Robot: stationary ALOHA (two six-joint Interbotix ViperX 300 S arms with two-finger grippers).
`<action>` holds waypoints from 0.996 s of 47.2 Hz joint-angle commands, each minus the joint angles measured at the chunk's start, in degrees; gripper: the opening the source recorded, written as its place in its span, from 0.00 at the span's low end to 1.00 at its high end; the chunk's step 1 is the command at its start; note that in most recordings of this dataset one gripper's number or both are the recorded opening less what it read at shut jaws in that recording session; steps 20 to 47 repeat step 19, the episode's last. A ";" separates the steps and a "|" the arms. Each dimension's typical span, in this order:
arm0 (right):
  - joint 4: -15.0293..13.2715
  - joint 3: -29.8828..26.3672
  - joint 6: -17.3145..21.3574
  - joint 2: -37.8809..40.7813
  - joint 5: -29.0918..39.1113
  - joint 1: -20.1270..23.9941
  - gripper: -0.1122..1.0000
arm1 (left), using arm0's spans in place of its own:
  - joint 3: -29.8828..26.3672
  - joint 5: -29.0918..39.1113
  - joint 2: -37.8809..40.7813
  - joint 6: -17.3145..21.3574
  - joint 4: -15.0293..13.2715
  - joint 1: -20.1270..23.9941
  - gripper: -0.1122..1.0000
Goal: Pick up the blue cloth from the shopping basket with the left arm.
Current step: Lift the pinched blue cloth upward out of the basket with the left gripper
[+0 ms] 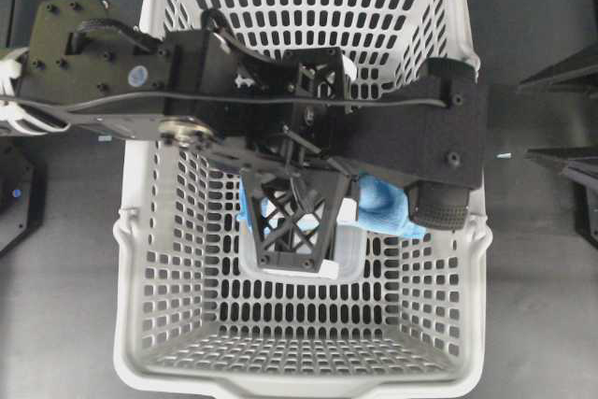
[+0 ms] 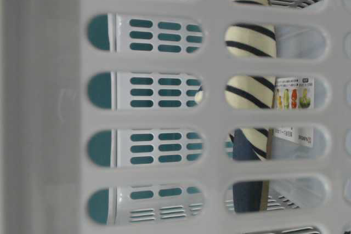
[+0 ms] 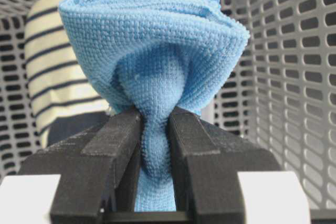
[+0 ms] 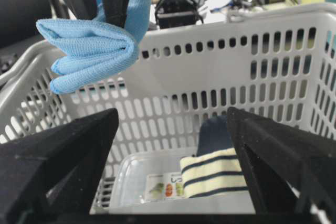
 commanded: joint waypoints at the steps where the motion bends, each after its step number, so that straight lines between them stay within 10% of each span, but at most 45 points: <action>1: -0.09 -0.44 -0.09 0.26 -0.53 0.09 0.82 | -0.88 -0.35 -1.05 -0.09 0.26 -0.09 0.23; 47: -0.09 -0.35 0.00 0.00 -0.62 0.00 0.82 | -0.79 -0.35 -1.05 -0.18 0.18 -0.18 0.23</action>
